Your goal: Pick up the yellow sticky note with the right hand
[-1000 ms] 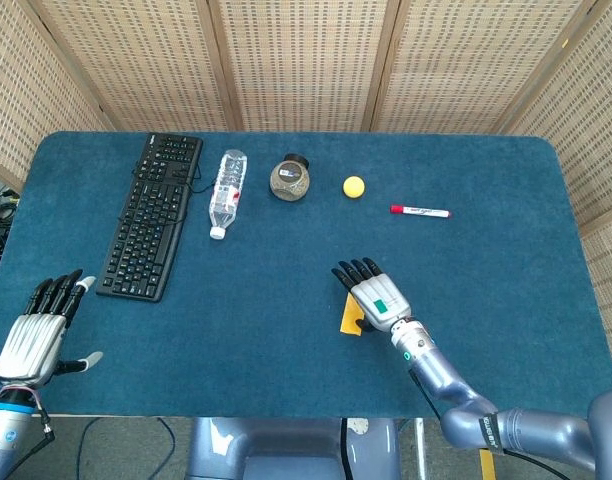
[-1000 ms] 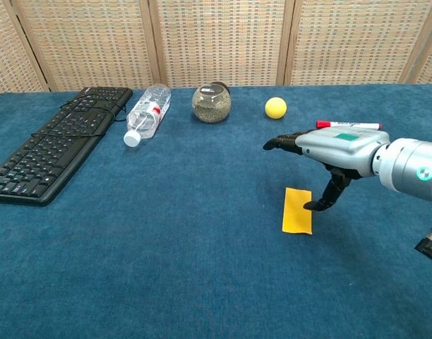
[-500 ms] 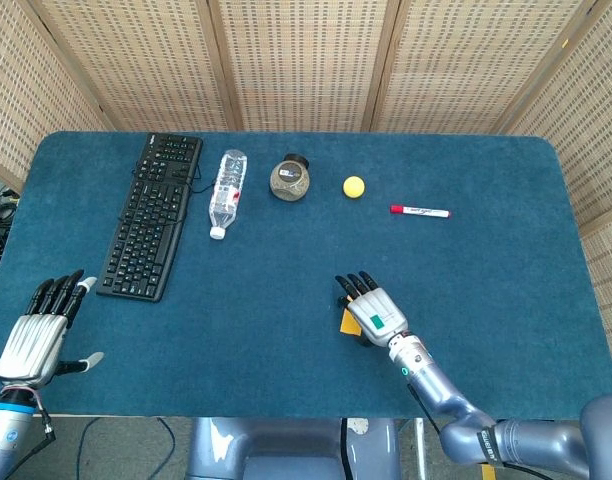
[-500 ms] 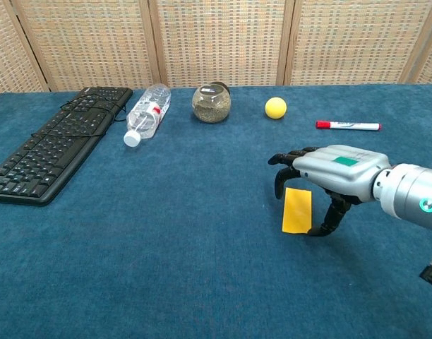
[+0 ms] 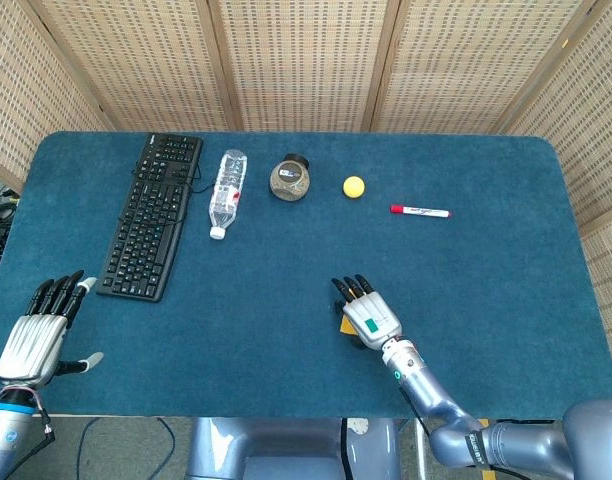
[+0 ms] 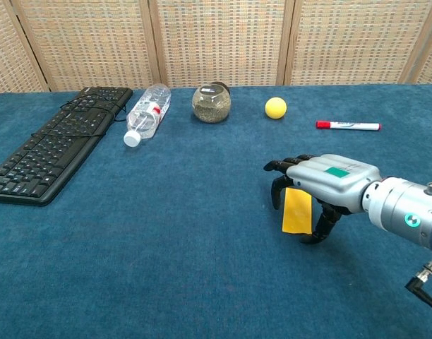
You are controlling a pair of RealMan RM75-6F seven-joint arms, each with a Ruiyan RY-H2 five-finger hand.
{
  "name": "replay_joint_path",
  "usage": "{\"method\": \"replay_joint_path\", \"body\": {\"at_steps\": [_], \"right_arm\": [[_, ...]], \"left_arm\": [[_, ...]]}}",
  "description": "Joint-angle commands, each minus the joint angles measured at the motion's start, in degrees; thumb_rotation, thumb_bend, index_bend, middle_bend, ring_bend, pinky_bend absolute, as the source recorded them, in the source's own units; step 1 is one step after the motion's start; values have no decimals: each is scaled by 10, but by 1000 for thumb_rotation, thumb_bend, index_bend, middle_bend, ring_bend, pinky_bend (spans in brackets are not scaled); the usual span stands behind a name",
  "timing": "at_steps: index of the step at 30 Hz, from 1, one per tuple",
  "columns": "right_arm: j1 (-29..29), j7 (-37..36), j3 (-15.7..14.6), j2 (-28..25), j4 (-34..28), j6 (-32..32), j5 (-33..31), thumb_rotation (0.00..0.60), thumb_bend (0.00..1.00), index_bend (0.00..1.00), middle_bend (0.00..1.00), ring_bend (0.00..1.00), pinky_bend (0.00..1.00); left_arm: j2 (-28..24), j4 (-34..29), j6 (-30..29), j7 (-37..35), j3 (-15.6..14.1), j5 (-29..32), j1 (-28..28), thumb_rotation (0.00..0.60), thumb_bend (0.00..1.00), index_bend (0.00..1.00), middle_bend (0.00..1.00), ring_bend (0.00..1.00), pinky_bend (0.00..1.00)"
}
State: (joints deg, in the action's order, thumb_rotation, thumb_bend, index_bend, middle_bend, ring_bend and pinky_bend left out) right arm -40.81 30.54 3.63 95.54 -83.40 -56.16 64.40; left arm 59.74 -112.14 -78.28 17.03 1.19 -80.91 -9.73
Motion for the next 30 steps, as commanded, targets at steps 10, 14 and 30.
{"method": "replay_joint_path", "body": {"at_steps": [10, 14, 30], "right_arm": [[0, 1, 11, 6, 20, 4, -7, 600, 235, 406, 0, 0, 0], [1, -1, 10, 3, 19, 5, -4, 600, 282, 414, 0, 0, 0], [0, 10, 2, 2, 21, 22, -4, 600, 423, 532, 0, 0, 0]], "left_arm": [[2, 0, 1, 3, 0, 3, -1, 600, 0, 0, 0, 0, 0], [2, 0, 2, 3, -1, 2, -1, 600, 0, 0, 0, 0, 0], [0, -1, 1, 1, -2, -1, -1, 600, 0, 0, 0, 0, 0]]}}
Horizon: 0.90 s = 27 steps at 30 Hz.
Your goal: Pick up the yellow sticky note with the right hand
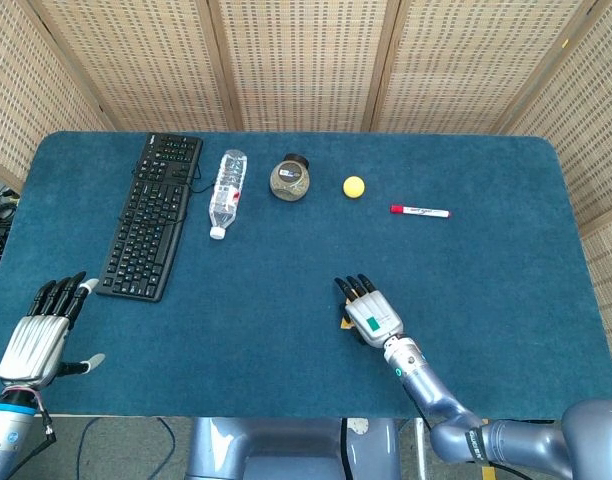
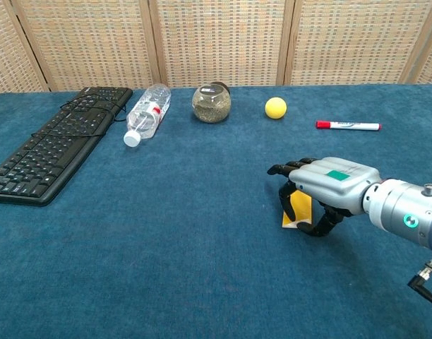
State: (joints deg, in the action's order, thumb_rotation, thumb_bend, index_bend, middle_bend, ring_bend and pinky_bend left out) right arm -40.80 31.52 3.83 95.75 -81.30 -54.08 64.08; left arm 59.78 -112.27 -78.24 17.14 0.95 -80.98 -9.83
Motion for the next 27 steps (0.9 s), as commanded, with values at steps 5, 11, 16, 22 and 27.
{"method": "replay_joint_path", "body": {"at_steps": [5, 11, 16, 22, 27], "right_arm": [[-1, 4, 0, 0, 0, 4, -3, 600, 428, 617, 0, 0, 0], [-2, 7, -1, 0, -1, 6, -3, 600, 446, 681, 0, 0, 0], [-1, 1, 0, 2, 3, 3, 3, 600, 451, 711, 0, 0, 0], [-5, -16, 18, -2, 16, -8, 18, 600, 457, 742, 0, 0, 0], [-16, -18, 46, -9, 41, -14, 11, 600, 459, 751, 0, 0, 0]], "left_arm": [[-1, 0, 1, -1, 0, 0, 0, 600, 0, 0, 0, 0, 0], [-1, 0, 0, -2, 0, -1, 0, 600, 0, 0, 0, 0, 0], [-1, 0, 0, -2, -1, -1, 0, 600, 0, 0, 0, 0, 0], [0, 1, 3, -2, 0, 2, -1, 600, 0, 0, 0, 0, 0], [-2, 2, 5, -6, 1, 5, -3, 600, 0, 0, 0, 0, 0]]}}
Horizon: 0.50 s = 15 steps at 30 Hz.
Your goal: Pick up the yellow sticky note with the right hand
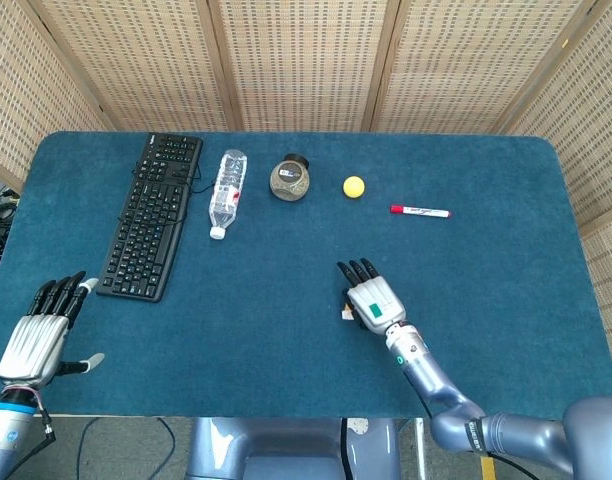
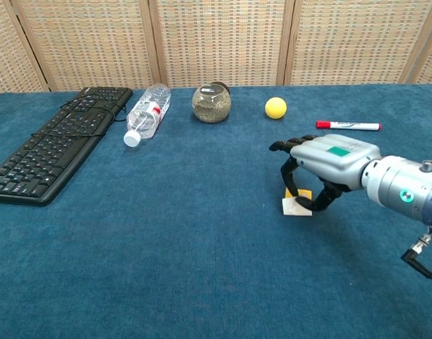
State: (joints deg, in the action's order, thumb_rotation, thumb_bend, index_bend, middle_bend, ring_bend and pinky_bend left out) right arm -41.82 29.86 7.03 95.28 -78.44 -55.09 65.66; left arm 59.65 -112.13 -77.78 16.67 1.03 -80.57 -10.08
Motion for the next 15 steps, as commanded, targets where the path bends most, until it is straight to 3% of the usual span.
{"method": "replay_joint_path", "body": {"at_steps": [1, 6, 15], "right_arm": [[-9, -2, 23, -7, 20, -3, -11, 600, 459, 753, 0, 0, 0], [-19, 2, 50, -24, 42, 2, -38, 600, 459, 754, 0, 0, 0], [-23, 6, 63, -49, 23, -3, -50, 600, 451, 757, 0, 0, 0]], "left_arm": [[-1, 1, 2, -3, 1, 2, -1, 600, 0, 0, 0, 0, 0], [-6, 1, 8, -12, 0, 2, -3, 600, 0, 0, 0, 0, 0], [-11, 2, 18, -24, 1, 5, -9, 600, 0, 0, 0, 0, 0]]}}
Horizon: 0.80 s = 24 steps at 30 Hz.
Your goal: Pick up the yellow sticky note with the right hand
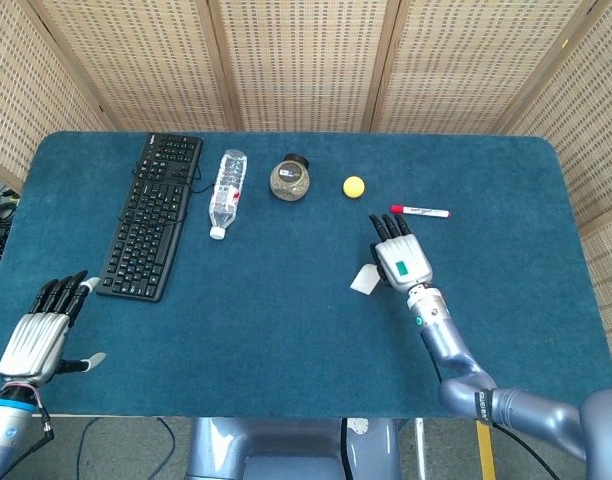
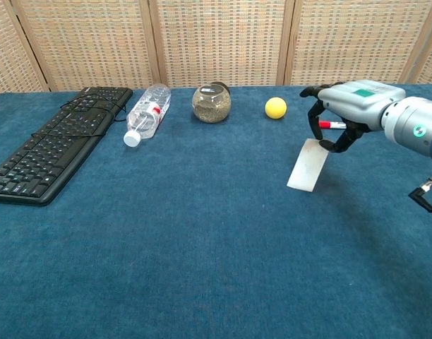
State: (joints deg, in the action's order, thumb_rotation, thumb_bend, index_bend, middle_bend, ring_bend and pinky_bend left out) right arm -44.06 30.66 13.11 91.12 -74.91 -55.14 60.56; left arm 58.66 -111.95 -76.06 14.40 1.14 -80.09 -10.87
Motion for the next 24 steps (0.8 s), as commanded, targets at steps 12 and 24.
{"method": "replay_joint_path", "body": {"at_steps": [12, 24], "right_arm": [[-11, -56, 39, -66, -185, 19, -29, 600, 439, 782, 0, 0, 0], [-29, -241, 91, -118, -315, 191, -205, 600, 443, 790, 31, 0, 0]], "left_arm": [[-13, -2, -2, -26, -2, -14, 0, 600, 0, 0, 0, 0, 0], [-26, -4, -10, -51, -9, -34, 7, 600, 0, 0, 0, 0, 0]]}}
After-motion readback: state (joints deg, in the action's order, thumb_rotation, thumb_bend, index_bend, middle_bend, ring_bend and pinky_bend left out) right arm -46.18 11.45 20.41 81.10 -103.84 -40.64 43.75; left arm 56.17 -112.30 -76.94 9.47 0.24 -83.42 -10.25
